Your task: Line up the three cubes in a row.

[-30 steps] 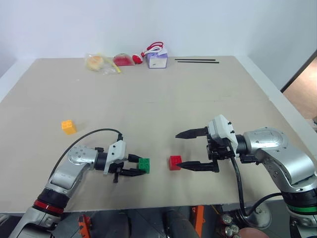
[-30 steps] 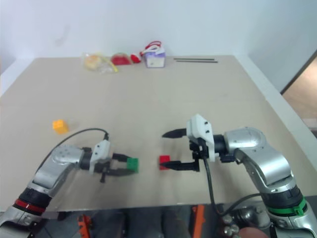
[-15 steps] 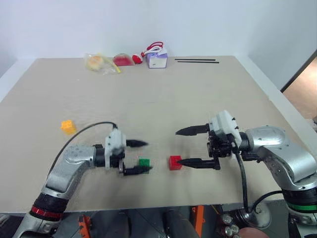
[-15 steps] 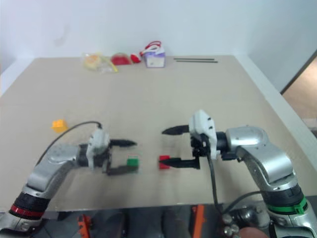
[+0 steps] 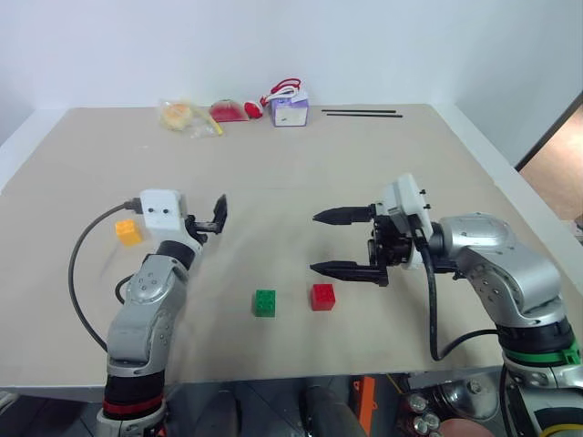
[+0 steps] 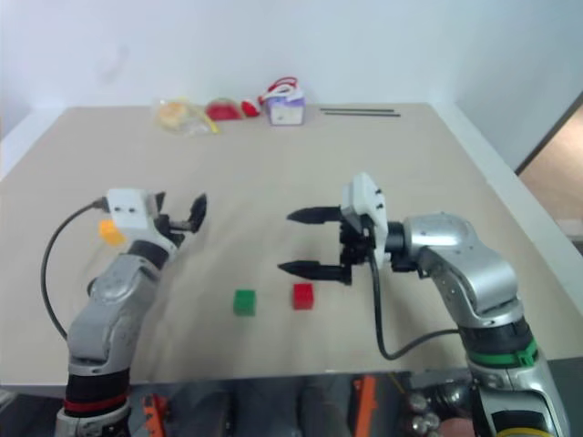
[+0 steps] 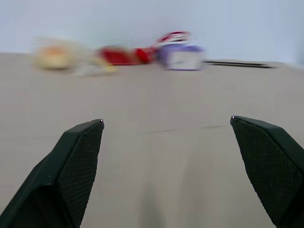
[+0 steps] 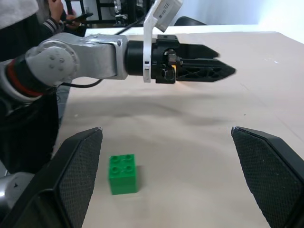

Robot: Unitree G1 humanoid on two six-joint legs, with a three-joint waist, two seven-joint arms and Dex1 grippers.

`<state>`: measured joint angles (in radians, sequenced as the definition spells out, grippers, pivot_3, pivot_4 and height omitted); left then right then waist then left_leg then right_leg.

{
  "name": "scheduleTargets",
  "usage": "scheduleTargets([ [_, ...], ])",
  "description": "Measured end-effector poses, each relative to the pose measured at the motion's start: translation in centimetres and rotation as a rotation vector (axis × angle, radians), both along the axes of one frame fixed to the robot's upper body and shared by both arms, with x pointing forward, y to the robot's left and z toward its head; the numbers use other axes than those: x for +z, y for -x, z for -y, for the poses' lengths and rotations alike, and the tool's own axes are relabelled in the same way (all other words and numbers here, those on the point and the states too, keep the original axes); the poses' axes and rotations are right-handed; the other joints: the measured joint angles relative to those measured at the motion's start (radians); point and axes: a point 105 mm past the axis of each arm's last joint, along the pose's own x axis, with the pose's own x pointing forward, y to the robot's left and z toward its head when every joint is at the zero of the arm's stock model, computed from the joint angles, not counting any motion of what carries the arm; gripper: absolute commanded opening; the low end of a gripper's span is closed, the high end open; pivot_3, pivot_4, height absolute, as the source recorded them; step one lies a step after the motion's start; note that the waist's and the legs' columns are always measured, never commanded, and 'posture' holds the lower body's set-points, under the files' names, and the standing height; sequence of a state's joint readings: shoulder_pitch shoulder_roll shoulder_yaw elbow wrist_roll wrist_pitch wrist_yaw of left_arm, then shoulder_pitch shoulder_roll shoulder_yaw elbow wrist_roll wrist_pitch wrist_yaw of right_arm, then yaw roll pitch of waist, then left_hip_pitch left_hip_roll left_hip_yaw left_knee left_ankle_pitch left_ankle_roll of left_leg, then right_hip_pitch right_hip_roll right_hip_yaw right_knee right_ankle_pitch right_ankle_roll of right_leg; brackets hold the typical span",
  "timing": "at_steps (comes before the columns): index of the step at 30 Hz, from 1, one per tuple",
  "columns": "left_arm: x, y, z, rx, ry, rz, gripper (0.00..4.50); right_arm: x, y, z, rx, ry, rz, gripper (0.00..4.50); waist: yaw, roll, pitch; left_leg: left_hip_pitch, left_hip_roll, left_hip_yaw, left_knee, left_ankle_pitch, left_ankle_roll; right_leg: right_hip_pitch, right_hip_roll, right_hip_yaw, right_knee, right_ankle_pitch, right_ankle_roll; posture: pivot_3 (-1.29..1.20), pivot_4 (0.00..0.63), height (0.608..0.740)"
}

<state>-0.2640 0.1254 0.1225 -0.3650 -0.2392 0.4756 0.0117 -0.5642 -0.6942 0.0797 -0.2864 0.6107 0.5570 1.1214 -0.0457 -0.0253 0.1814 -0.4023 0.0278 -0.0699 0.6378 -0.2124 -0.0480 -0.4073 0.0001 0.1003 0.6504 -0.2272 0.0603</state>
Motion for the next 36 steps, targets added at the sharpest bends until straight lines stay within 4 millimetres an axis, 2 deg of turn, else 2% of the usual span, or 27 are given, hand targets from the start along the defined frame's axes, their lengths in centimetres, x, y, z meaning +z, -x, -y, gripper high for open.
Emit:
scheduleTargets([
  [4, -1.4, -0.4, -3.5, 0.190, -0.042, -0.050, 4.42, 0.5, -0.6, -0.3, 0.015, -0.018, 0.017, 4.50, -0.001, 0.000, 0.000, 0.000, 0.000, 0.000, -0.001, 0.000, 0.000, 0.000, 0.000, 0.000, 0.000, 0.000, 0.000, 0.00, 0.150, 0.740],
  [7, -2.7, -0.6, -5.2, 0.262, -0.048, -0.086, 4.42, 1.0, -1.6, -0.7, 0.009, -0.046, 0.025, 4.50, 0.000, 0.000, 0.000, 0.000, 0.000, 0.000, -0.001, 0.000, 0.000, 0.000, 0.000, 0.000, 0.000, 0.000, 0.000, 0.00, 0.150, 0.740],
  [12, -3.9, -0.7, -5.6, 0.286, -0.041, -0.114, 4.42, 1.6, -3.1, -1.2, -0.022, -0.092, 0.022, 4.50, 0.000, 0.000, 0.000, -0.001, 0.000, 0.000, -0.001, 0.000, 0.000, -0.001, 0.000, 0.000, 0.000, 0.000, 0.000, 0.00, 0.150, 0.740],
  [26, -4.1, 0.0, -9.2, 0.432, -0.029, -0.106, 4.42, 1.4, -3.4, -1.5, -0.023, -0.094, 0.030, 4.50, 0.000, 0.000, 0.000, -0.001, 0.000, 0.000, -0.002, 0.000, 0.000, -0.001, 0.000, 0.000, 0.000, 0.000, 0.000, 0.00, 0.150, 0.740],
  [36, -6.9, -0.7, -11.0, 0.419, -0.058, -0.214, 4.42, 1.3, -3.4, -1.6, -0.024, -0.093, 0.033, 4.50, -0.001, 0.000, 0.000, -0.001, 0.000, 0.000, -0.002, 0.000, 0.000, -0.001, 0.000, -0.001, 0.000, 0.000, 0.000, 0.00, 0.150, 0.740],
])
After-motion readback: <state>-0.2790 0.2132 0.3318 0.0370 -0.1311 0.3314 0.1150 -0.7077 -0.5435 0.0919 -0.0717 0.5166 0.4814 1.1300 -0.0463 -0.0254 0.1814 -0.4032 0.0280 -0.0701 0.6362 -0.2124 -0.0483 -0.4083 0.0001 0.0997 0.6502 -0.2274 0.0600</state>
